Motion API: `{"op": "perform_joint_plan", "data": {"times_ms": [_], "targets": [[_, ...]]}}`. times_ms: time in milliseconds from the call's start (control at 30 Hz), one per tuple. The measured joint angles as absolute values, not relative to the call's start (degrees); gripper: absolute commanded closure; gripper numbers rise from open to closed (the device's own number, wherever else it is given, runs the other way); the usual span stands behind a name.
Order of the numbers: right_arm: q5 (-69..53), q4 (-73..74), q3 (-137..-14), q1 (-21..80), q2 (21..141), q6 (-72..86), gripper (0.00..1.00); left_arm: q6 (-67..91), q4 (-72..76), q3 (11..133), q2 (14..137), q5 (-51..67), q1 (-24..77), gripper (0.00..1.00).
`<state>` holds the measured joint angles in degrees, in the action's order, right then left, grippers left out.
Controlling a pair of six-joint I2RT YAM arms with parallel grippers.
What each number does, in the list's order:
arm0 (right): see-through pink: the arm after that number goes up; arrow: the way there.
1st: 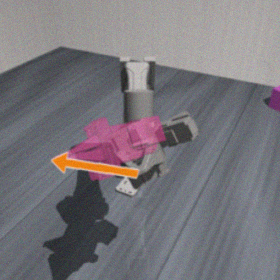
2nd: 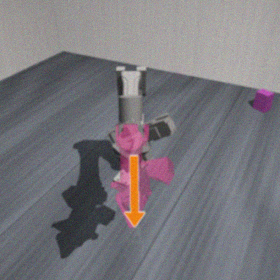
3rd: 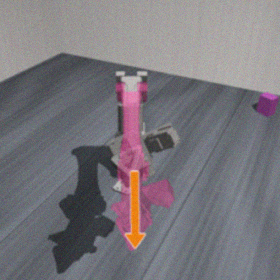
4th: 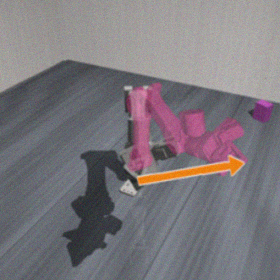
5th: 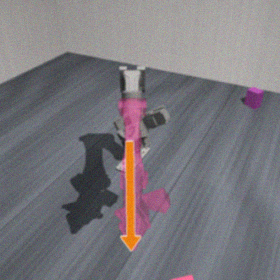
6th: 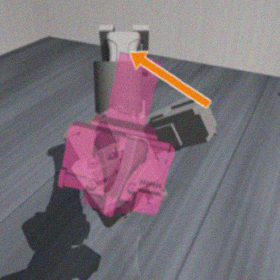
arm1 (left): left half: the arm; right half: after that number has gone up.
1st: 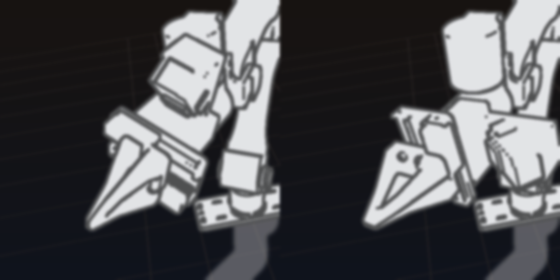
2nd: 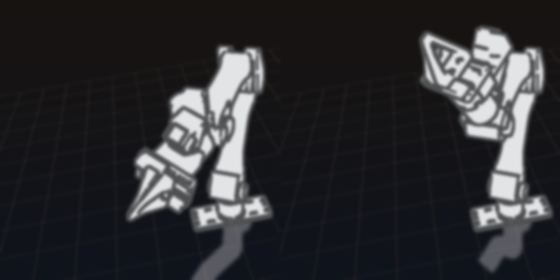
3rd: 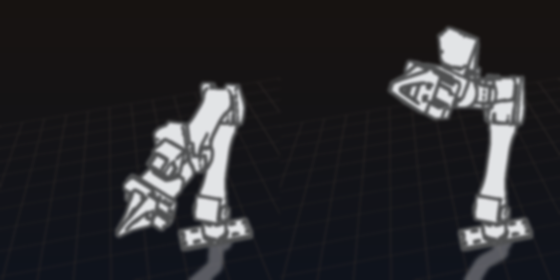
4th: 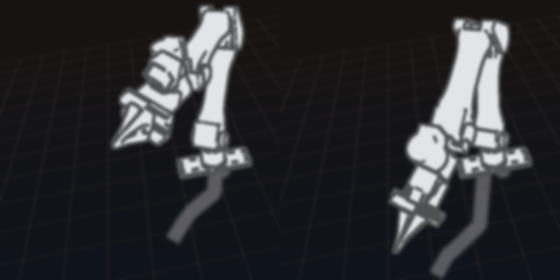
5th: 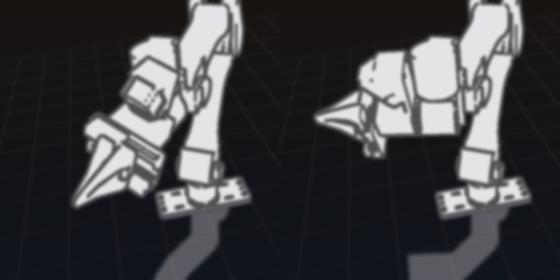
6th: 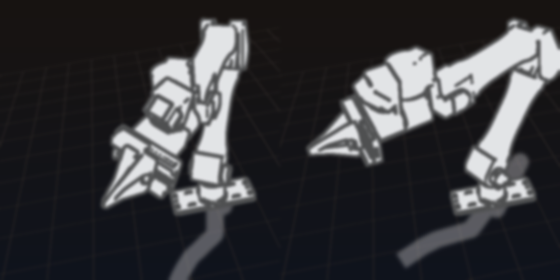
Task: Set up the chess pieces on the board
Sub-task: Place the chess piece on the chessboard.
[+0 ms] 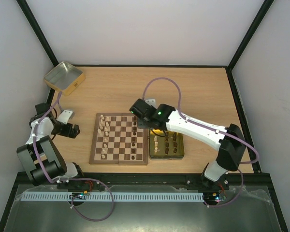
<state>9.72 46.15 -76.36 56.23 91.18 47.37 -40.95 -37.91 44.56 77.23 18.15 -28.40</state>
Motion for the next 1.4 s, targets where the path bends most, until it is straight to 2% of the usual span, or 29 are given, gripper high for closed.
{"op": "perform_joint_plan", "data": {"times_ms": [267, 667, 1400], "targets": [[9.1, 48.53, -94.43, 64.82, 103.46, 47.59, 0.98, -41.41, -37.91, 44.56, 77.3, 19.14, -30.55, 0.01], [4.99, 51.05, -118.41, 69.95, 125.86, 44.88, 0.98, -42.92, -37.93, 44.56, 77.62, 20.53, -35.14, 0.01], [-1.3, 52.49, -129.29, 71.66, 136.94, 43.7, 0.97, -46.17, -38.94, 44.97, 81.47, 24.01, -38.92, 0.01]]}}
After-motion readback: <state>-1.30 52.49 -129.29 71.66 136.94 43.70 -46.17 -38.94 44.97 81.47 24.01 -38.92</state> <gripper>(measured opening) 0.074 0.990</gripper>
